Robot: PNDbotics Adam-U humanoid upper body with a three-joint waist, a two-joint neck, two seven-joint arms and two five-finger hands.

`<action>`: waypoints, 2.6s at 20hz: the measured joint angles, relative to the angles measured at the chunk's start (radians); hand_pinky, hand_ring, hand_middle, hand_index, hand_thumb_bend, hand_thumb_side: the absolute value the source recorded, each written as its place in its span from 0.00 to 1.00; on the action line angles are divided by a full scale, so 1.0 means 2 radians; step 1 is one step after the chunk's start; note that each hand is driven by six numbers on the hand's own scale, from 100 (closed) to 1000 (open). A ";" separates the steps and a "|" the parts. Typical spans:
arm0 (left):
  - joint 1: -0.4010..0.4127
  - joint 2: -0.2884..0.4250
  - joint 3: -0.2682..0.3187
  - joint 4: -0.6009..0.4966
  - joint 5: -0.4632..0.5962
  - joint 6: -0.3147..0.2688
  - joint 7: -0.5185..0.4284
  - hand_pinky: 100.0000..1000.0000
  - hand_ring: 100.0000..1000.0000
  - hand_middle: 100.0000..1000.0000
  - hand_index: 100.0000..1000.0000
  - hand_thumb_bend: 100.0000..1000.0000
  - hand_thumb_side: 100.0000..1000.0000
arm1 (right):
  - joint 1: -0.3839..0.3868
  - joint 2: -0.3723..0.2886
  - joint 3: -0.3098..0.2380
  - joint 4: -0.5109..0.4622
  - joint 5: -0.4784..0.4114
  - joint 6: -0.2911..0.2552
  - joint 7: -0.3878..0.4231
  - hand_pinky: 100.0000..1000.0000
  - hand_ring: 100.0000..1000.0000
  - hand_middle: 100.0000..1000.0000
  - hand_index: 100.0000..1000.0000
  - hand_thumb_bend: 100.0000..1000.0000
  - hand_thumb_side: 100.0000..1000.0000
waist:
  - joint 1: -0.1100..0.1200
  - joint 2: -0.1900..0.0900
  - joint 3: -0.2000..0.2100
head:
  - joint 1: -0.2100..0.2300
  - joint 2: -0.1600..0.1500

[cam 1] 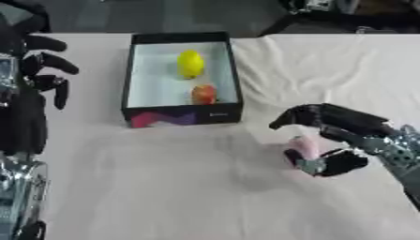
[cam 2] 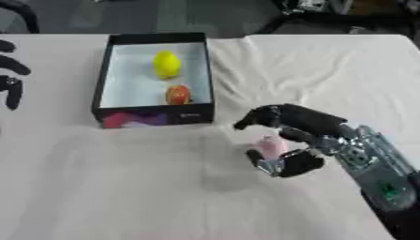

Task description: Pick up objects on the table and place them in the box.

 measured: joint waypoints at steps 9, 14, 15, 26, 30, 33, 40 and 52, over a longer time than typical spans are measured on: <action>0.000 0.000 0.000 0.000 0.000 0.000 0.000 0.00 0.40 0.50 0.78 0.00 0.79 | 0.007 0.002 0.006 0.012 0.057 -0.026 0.006 0.87 0.84 0.76 0.85 0.00 0.43 | 0.000 0.000 -0.001 | 0.001 0.000; 0.000 0.000 0.000 0.000 0.000 0.000 0.000 0.00 0.40 0.50 0.78 0.00 0.79 | 0.018 0.002 -0.006 0.013 0.086 -0.019 -0.004 0.87 0.85 0.76 0.85 0.00 0.36 | 0.000 0.000 -0.002 | 0.002 0.000; 0.000 0.000 0.000 0.000 0.000 0.000 0.000 0.00 0.40 0.50 0.78 0.00 0.79 | 0.019 0.002 -0.008 0.013 0.092 -0.017 -0.006 0.87 0.85 0.77 0.85 0.00 0.33 | 0.000 0.000 -0.002 | 0.003 0.000; 0.000 0.000 0.000 0.000 -0.002 0.001 0.001 0.00 0.40 0.50 0.78 0.00 0.79 | 0.031 0.002 -0.034 0.020 0.129 0.010 -0.033 0.86 0.84 0.75 0.84 0.00 0.21 | 0.000 0.000 -0.004 | 0.006 0.000; 0.000 0.000 0.000 0.000 -0.002 0.001 0.001 0.00 0.40 0.50 0.78 0.00 0.79 | 0.030 0.002 -0.036 0.026 0.134 0.015 -0.041 0.85 0.80 0.59 0.74 0.00 0.19 | 0.000 0.000 -0.004 | 0.006 0.000; 0.000 0.000 0.000 0.000 -0.002 0.001 0.001 0.00 0.40 0.50 0.78 0.00 0.79 | 0.030 0.003 -0.037 0.029 0.135 0.017 -0.057 0.82 0.74 0.42 0.59 0.00 0.17 | 0.000 0.000 -0.004 | 0.006 0.000; 0.000 0.000 0.000 0.000 -0.002 0.001 0.001 0.00 0.40 0.50 0.78 0.00 0.79 | 0.021 0.002 -0.040 0.028 0.135 0.029 -0.129 0.74 0.56 0.10 0.27 0.00 0.12 | 0.000 0.000 -0.004 | 0.006 0.000; 0.000 0.000 0.001 0.000 -0.002 0.001 0.001 0.00 0.40 0.50 0.78 0.00 0.79 | -0.044 -0.039 -0.041 0.015 0.111 0.031 -0.217 0.73 0.55 0.09 0.26 0.00 0.10 | 0.000 0.000 -0.002 | 0.003 0.000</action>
